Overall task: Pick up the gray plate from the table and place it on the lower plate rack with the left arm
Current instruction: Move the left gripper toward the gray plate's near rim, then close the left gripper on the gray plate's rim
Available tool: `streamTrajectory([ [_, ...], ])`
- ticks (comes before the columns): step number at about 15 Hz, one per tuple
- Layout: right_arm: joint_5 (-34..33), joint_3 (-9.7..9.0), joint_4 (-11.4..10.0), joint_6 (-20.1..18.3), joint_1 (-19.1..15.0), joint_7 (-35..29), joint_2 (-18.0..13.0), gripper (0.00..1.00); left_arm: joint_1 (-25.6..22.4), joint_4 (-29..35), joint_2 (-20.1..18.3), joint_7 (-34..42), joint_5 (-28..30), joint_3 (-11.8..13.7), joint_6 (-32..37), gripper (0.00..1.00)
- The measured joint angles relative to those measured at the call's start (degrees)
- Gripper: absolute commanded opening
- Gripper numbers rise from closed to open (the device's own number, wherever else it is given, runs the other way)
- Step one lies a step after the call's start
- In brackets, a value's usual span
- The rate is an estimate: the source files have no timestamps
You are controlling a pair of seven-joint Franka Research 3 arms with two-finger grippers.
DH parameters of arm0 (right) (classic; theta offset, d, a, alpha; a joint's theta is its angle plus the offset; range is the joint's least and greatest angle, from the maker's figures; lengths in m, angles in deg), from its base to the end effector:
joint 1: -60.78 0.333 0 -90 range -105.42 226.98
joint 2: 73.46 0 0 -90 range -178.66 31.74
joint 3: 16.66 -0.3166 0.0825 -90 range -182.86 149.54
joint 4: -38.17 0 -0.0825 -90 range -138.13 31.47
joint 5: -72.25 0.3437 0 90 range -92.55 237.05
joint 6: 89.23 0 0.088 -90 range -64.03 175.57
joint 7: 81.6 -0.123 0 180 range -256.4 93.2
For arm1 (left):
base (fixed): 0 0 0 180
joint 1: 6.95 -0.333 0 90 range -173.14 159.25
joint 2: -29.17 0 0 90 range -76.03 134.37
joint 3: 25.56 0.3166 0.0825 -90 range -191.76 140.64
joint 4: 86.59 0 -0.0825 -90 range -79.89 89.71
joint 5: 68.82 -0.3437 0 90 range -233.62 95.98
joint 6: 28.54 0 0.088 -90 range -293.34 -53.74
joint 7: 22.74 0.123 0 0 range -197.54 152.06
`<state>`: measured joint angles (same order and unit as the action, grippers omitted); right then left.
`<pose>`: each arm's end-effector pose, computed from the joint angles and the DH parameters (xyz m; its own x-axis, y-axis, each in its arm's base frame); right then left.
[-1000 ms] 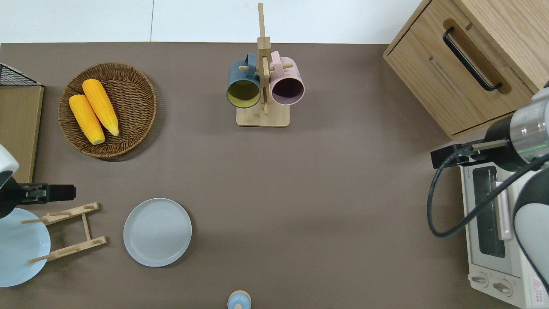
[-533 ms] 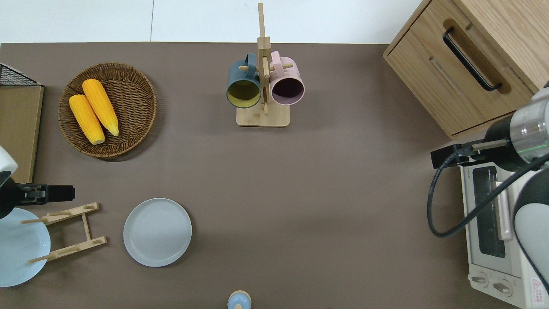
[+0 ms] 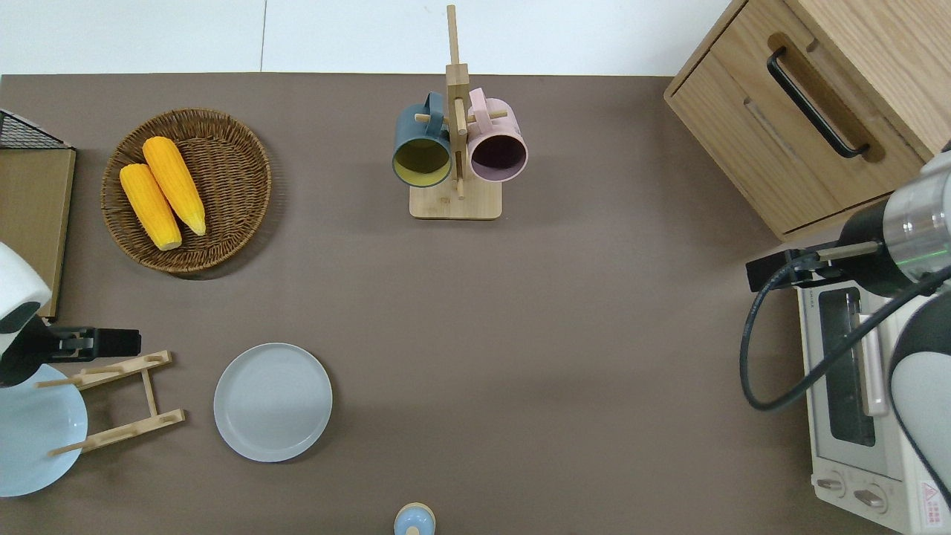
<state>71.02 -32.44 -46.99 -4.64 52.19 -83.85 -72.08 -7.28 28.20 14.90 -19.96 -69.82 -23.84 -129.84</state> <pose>0.5083 0.0593 0.6252 0.9959 0.0842 -0.0325 0.0847 -0.9963 0.0162 0.4442 0.0189 0.5567 0.9998 -0.0170 0.0130 -0.0169 -0.9998 -0.0104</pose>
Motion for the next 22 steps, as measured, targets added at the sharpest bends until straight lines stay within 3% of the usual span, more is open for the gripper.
streamTrajectory([
  [5,0.0,0.0,0.0,0.0,0.0,0.0,0.0,0.983,0.1,6.0,-0.9,0.0,0.2,-0.7,-3.6,1.0],
  [14,0.0,0.0,0.0,0.0,0.0,0.0,0.0,0.983,0.1,24.8,-4.5,0.0,0.6,-0.9,-21.4,1.0],
  [18,0.0,0.0,0.0,0.0,0.0,0.0,0.0,0.983,0.1,31.5,-4.5,0.0,1.1,-0.9,-29.5,1.0],
  [22,0.0,0.0,0.0,0.0,0.0,0.0,0.0,0.983,0.1,34.3,-2.4,0.0,1.4,-0.9,-34.0,1.0],
])
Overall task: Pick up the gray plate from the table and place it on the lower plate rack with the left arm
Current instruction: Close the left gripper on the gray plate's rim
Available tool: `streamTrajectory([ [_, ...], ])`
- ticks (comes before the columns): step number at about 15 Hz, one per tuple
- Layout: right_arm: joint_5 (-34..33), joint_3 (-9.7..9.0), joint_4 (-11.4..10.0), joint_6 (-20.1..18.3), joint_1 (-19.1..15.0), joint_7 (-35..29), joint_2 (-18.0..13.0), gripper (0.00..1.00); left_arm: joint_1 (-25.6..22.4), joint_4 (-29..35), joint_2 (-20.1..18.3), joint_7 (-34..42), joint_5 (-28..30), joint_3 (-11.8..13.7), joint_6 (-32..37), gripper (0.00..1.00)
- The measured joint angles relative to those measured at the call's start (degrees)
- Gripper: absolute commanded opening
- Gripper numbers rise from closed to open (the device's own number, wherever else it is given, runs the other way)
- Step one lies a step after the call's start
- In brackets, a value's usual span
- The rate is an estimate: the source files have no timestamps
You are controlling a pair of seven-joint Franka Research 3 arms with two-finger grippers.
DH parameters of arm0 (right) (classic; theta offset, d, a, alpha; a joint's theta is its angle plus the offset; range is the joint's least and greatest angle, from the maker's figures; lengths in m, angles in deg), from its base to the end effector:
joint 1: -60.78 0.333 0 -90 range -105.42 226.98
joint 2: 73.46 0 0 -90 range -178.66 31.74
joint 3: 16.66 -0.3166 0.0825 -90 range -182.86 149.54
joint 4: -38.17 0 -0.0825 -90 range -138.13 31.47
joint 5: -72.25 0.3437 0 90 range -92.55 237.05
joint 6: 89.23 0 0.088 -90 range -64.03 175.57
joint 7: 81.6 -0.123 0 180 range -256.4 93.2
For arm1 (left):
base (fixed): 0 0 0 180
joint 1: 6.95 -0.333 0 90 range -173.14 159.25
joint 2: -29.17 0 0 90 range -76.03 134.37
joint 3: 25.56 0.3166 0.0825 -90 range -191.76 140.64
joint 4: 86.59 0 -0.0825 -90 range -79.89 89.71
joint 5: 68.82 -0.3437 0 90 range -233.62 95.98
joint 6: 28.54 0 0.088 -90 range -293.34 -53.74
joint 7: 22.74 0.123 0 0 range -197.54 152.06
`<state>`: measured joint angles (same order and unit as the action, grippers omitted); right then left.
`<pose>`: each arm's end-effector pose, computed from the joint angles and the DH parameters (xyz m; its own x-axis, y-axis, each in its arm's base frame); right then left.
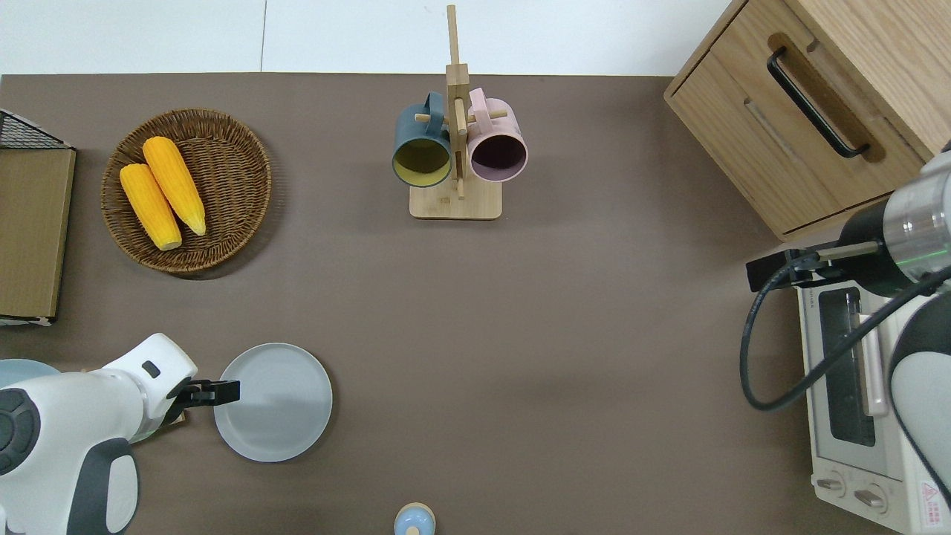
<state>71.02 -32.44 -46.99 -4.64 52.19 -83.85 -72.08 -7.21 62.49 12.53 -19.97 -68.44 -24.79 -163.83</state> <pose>0.5083 0.0593 0.6252 0.9959 0.0842 -0.0325 0.0847 -0.9963 0.0162 0.3917 0.0068 0.3704 0.9984 -0.0260 0.0500 -0.0264 -0.9996 0.0063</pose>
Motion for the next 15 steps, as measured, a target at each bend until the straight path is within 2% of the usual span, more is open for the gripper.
streamTrajectory([
  [6,0.0,0.0,0.0,0.0,0.0,0.0,0.0,0.983,0.0,2.6,5.1,0.0,0.0,0.0,-6.9,1.0],
  [11,0.0,0.0,0.0,0.0,0.0,0.0,0.0,0.983,0.0,4.1,7.4,0.0,0.0,0.0,-11.3,0.98],
  [12,0.0,0.0,0.0,0.0,0.0,0.0,0.0,0.983,0.1,4.3,7.7,0.0,0.0,-0.1,-11.7,0.86],
  [13,0.0,0.0,0.0,0.0,0.0,0.0,0.0,0.983,0.1,4.4,7.8,-0.1,0.0,-0.2,-11.8,0.6],
  [15,0.0,0.0,0.0,0.0,0.0,0.0,0.0,0.983,0.3,4.4,7.8,-0.4,0.0,-0.2,-11.9,0.25],
])
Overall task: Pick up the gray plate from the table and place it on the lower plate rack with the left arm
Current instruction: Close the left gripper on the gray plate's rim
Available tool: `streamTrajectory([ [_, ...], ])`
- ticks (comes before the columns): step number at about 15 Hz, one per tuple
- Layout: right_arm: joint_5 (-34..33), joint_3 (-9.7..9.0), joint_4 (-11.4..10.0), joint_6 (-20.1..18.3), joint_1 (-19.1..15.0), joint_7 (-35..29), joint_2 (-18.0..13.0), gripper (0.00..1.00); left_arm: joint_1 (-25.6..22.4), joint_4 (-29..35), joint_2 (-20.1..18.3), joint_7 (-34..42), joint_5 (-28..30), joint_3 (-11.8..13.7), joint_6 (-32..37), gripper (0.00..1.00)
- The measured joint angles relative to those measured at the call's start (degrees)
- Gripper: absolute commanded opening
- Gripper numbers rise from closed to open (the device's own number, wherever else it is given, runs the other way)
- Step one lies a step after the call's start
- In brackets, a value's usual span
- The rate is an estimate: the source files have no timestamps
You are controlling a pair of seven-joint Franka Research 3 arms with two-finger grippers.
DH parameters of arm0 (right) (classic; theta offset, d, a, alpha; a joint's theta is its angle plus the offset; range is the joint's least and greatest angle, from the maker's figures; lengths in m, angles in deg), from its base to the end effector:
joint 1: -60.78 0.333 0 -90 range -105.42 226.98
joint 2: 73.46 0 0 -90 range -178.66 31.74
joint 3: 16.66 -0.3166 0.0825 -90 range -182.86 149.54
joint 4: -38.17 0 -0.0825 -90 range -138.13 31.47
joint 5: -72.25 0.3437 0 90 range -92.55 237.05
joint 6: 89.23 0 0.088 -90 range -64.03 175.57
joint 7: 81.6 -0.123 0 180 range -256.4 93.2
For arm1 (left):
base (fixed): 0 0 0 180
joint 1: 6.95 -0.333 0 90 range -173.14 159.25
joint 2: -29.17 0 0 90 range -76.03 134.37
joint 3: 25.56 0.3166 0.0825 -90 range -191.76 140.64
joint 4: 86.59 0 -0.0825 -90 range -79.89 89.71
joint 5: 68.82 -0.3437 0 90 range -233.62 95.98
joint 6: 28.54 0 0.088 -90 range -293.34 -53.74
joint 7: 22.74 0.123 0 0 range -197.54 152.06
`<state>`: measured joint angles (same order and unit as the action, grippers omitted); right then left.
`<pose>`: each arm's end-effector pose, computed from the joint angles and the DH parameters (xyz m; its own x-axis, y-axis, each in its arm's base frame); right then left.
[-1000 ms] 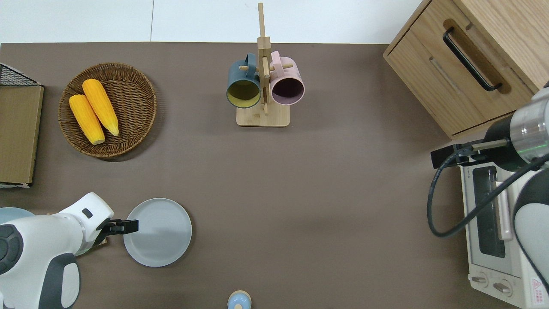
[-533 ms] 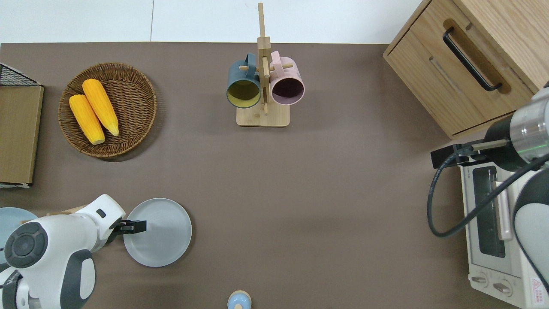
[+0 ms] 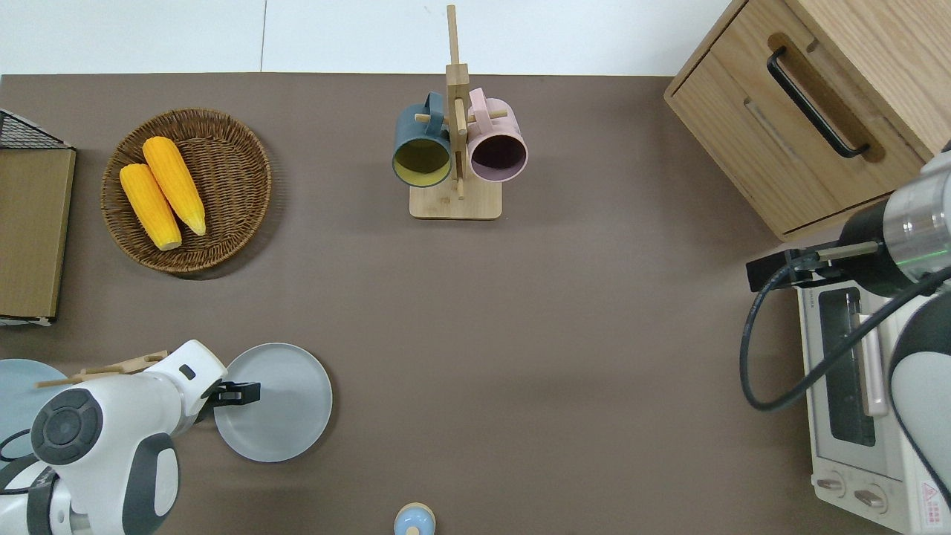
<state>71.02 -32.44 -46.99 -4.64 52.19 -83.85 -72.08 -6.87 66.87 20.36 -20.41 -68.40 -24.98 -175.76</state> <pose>0.5083 0.0593 0.6252 0.9959 0.0842 -0.0325 0.0847 -0.9963 0.0162 0.3926 0.0034 0.3070 0.9987 -0.0258 0.0450 -0.0260 -0.9997 0.0040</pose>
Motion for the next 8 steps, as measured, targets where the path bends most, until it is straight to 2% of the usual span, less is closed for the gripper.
streamTrajectory([
  [2,0.0,0.0,0.0,0.0,0.0,0.0,0.0,0.983,1.1,0.0,-0.4,-1.2,0.3,0.0,-0.1,0.0],
  [8,0.0,0.0,0.0,0.0,0.0,0.0,0.0,0.983,1.9,-0.1,-0.6,-2.5,0.3,0.1,-0.2,0.0],
])
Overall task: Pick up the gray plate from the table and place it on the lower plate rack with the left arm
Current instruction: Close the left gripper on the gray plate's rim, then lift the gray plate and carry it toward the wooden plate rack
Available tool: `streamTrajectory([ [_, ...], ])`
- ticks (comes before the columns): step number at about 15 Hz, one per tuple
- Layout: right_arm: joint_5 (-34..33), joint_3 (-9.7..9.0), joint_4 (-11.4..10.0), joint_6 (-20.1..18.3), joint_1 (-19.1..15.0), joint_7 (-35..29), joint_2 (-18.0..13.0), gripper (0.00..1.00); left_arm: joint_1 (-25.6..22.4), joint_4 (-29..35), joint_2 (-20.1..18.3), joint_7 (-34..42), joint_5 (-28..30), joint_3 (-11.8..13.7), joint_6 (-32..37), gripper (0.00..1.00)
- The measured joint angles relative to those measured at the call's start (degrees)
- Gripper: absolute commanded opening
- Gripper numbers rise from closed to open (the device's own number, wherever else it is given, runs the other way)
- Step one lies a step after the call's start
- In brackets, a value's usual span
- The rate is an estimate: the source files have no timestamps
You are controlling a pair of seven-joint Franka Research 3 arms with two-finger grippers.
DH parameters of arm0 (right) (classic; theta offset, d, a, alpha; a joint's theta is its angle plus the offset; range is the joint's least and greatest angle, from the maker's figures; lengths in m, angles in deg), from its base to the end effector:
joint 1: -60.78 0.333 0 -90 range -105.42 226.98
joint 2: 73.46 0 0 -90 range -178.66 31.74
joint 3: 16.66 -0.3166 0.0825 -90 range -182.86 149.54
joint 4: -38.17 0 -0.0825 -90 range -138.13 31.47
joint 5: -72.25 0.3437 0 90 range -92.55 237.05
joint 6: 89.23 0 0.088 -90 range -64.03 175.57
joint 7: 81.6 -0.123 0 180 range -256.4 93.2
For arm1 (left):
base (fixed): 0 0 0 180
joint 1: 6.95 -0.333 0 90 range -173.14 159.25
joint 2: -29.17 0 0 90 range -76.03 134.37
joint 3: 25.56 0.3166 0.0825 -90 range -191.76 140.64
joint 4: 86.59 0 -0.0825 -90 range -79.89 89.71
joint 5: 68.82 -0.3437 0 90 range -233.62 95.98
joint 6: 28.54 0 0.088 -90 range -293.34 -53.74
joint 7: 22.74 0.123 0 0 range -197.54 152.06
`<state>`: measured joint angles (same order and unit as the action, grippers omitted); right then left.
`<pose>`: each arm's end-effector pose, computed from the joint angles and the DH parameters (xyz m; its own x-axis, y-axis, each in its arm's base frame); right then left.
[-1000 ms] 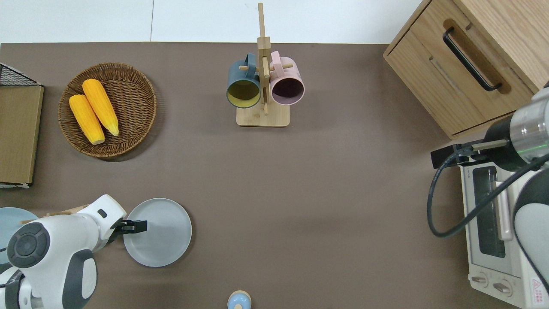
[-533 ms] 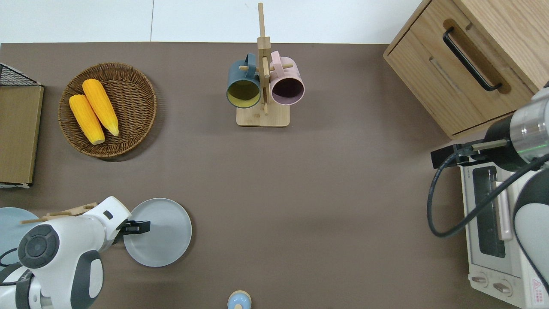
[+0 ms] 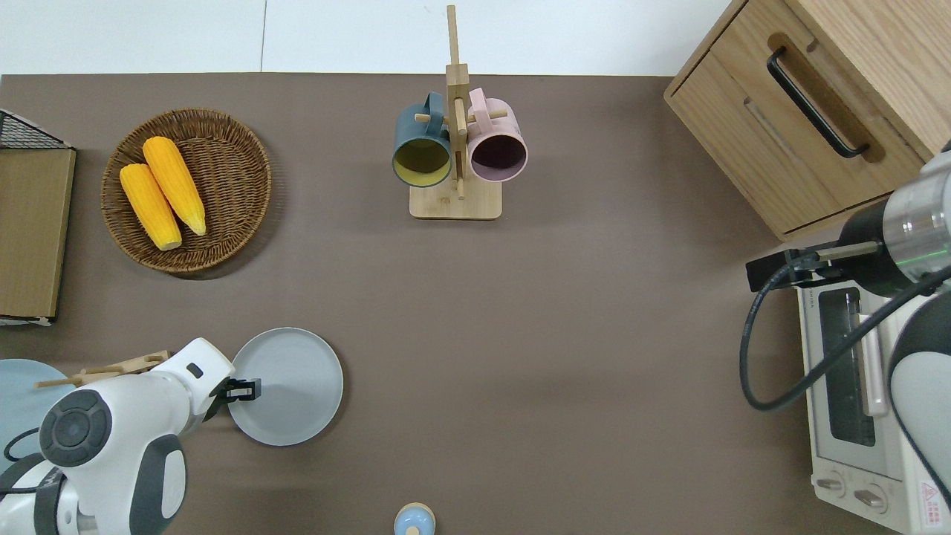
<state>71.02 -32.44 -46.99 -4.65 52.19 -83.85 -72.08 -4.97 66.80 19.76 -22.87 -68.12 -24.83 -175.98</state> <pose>0.5082 0.0593 0.6251 0.9959 0.0842 -0.0327 0.0847 -0.9963 0.0162 0.3936 -0.0086 0.3119 0.9981 -0.0093 0.0603 -0.0098 -0.9999 0.0094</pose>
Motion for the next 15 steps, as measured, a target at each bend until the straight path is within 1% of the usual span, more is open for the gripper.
streamTrajectory([
  [5,0.0,0.0,0.0,0.0,0.0,0.0,0.0,0.983,0.0,0.0,-0.1,0.0,0.0,0.0,0.2,0.0],
  [8,0.0,0.0,0.0,0.0,0.0,0.0,0.0,0.983,0.1,-0.1,-1.0,-0.3,0.1,-0.1,2.9,0.0],
  [15,0.0,0.0,0.0,0.0,0.0,0.0,0.0,0.983,0.1,-2.7,-8.3,-0.6,0.5,0.6,15.5,0.0],
])
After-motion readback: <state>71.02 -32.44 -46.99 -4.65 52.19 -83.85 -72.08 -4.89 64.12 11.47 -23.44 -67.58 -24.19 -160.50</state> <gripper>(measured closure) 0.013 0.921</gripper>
